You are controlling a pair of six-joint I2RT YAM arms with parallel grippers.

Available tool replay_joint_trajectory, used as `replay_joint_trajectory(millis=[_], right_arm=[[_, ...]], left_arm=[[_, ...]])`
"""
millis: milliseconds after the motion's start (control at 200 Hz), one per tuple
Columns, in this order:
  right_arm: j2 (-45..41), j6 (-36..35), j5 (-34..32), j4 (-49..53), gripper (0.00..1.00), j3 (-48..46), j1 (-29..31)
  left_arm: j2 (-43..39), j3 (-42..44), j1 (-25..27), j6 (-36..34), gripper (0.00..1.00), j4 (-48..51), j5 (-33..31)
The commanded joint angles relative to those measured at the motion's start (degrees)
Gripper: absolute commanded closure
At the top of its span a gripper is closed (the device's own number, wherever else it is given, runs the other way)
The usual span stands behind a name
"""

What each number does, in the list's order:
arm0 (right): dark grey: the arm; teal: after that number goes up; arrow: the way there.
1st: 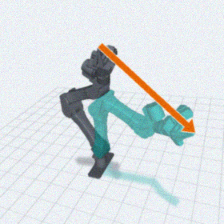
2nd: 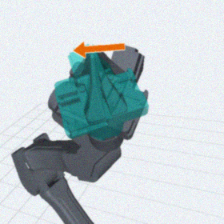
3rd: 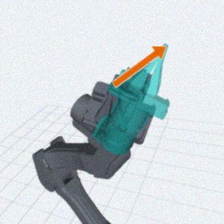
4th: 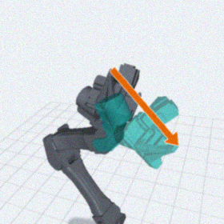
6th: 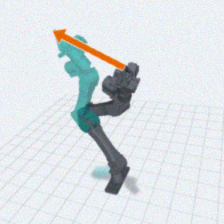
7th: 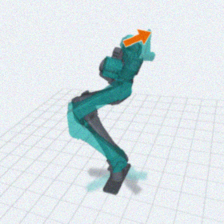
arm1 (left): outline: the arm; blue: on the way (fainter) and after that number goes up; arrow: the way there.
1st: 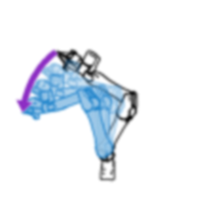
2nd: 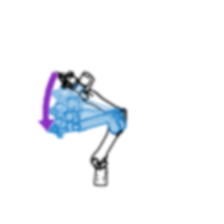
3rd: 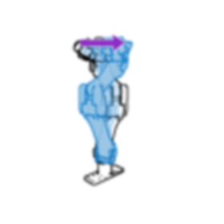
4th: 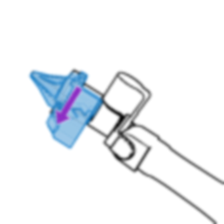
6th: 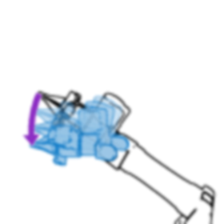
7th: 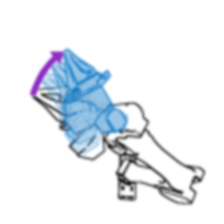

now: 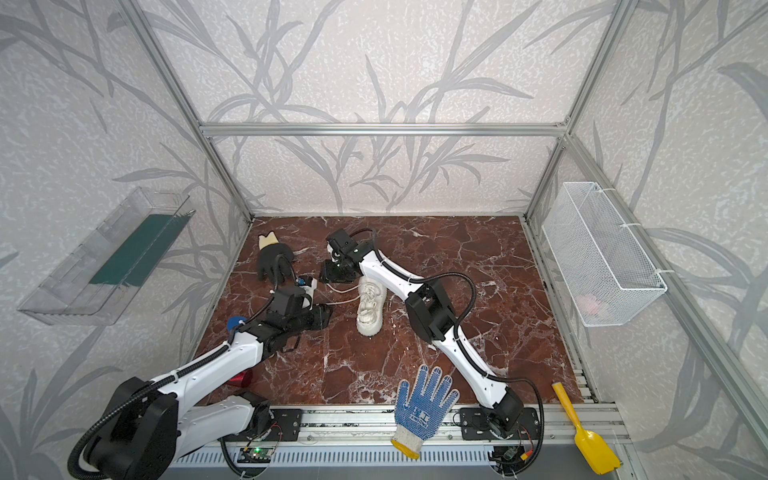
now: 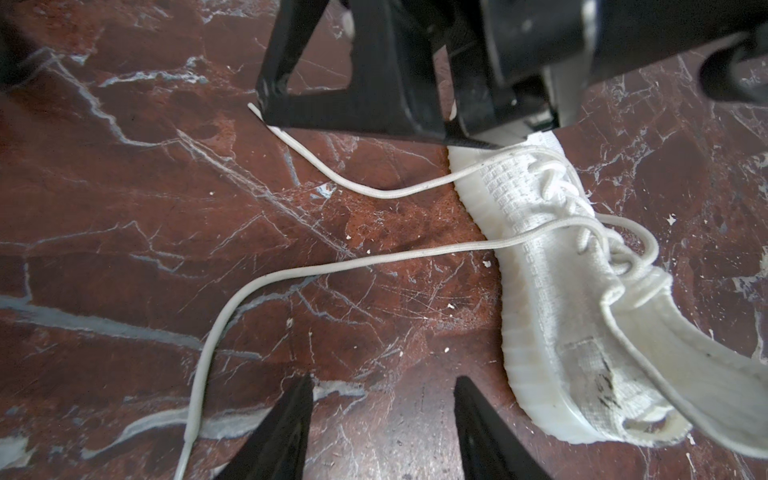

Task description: Tie the shoes

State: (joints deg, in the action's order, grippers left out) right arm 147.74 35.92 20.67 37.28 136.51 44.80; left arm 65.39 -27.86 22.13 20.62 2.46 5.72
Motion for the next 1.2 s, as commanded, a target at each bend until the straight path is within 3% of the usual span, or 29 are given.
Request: replay_joint_trajectory(millis=[0,150,340,420,555,670,745,940,1045,1125,1195], right_arm=[[-8.7,-2.8,1.6,-0.7,0.45,-4.2,-2.0],[-18.3,-5.9,4.6,-6.2,0.45,-14.9,-4.7],[-30.1,-6.7,6.2,-11.1,0.45,-29.1,-9.5],[-34.4,-7.5,6.7,-10.7,0.44,-33.4,-11.8],[-41.6,-9.6,6.9,-10.3,0.44,-40.9,-15.6],[-46.8,-10.2,7.1,-12.3,0.45,-47.5,-18.7],[-49.1,-9.9,7.6,-13.4,0.45,-50.6,-20.6],[-53.7,-10.8,9.2,-14.3,0.44,-55.2,-24.5],[-54.3,-11.6,11.0,-13.6,0.45,-55.7,-26.1],[-55.3,-12.1,11.4,-13.5,0.45,-56.9,-26.9],[-56.1,-12.0,11.9,-14.2,0.45,-58.0,-27.5]], left_arm=[[1.5,0.1,0.1,-5.0,0.42,-3.5,4.9],[4.0,2.1,0.2,-12.9,0.43,-11.9,13.4],[6.4,6.9,0.2,-18.1,0.42,-25.7,12.1],[8.1,6.4,0.2,-19.7,0.42,-26.6,16.2],[10.0,2.1,0.2,-19.4,0.43,-18.9,17.5],[12.6,2.1,0.2,-16.9,0.43,-22.8,15.5],[14.2,1.6,0.0,-10.7,0.42,-24.3,11.4],[14.3,-4.0,-0.2,-12.7,0.43,-14.2,14.8],[10.0,-10.7,-0.2,-17.4,0.43,1.8,14.9],[7.4,-15.3,-0.2,-25.9,0.43,10.5,16.8],[6.3,-18.0,-0.2,-29.9,0.43,15.8,12.4]])
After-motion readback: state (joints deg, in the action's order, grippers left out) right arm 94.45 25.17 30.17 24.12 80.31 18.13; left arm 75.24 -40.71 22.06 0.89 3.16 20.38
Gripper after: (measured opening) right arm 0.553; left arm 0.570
